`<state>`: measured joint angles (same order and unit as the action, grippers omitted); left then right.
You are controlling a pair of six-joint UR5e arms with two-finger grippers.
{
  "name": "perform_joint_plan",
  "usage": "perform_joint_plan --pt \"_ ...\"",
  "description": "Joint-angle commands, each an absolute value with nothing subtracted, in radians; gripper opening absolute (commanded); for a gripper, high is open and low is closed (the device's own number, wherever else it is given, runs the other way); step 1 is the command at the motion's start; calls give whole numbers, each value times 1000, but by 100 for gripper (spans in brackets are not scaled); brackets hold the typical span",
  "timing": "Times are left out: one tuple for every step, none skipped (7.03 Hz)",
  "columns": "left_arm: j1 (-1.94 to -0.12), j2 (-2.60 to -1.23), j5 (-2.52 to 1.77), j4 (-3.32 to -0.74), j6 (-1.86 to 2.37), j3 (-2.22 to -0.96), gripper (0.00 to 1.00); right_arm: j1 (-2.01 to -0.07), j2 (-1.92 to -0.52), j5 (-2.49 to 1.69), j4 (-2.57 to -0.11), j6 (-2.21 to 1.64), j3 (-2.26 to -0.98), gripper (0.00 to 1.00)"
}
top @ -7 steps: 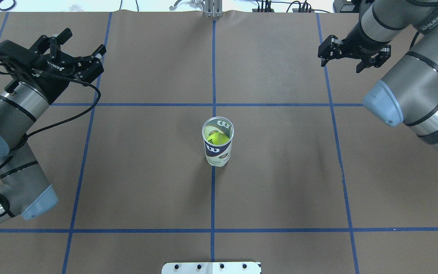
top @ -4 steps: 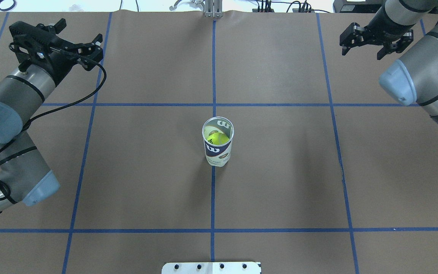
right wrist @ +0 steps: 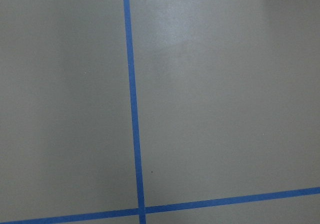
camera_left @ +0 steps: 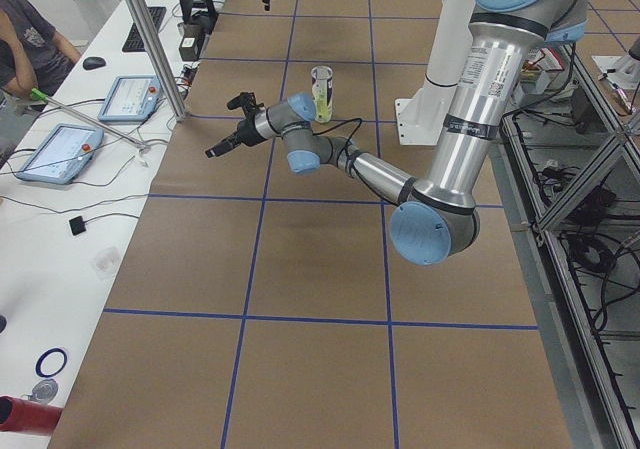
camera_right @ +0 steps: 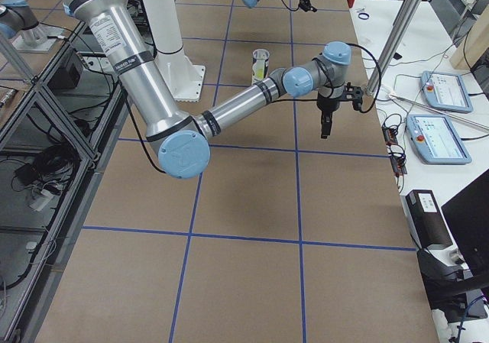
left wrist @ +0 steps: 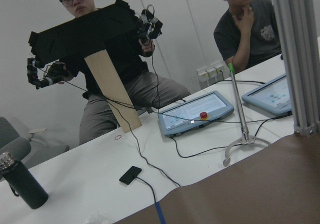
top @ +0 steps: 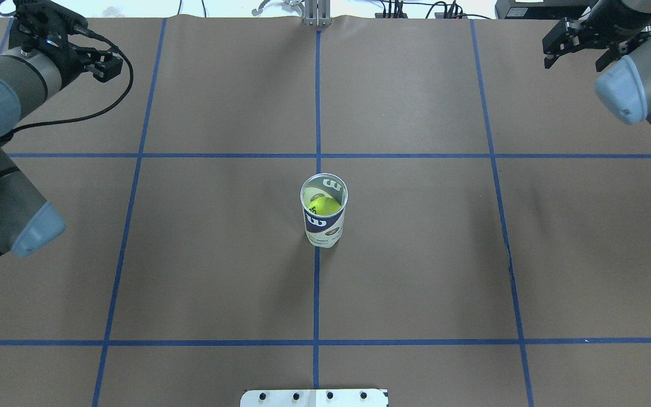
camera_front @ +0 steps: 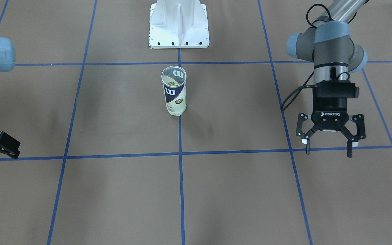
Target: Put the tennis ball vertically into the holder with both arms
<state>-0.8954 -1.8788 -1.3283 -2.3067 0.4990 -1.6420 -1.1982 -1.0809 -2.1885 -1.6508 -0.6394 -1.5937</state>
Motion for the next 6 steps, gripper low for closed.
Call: perform_joint_plan --pt "-991 -1914 -1493 -2025 494 -1640 98 -1235 -1083 -2194 -1651 -534 -1545 100" --pt "-1041 -1928 -1591 -1960 497 -1640 98 -1255 -1083 -2195 -1652 -484 -1513 100" --pt "-1107 -1922 -1733 -1921 495 -1629 93 -1282 -1106 -2219 -1652 -418 -1494 100" --pt "-1193 -1933 -1891 -1763 508 -1603 94 -1322 -1126 -2259 -1652 -341 -1474 100" --pt "-1254 -1933 -2037 -1687 503 -1598 99 -1359 -1156 -2275 -1654 -283 -1468 100" --pt "-1328 -1892 -2159 -1675 511 -1600 99 -1396 -1176 -2281 -1658 -218 -1457 100"
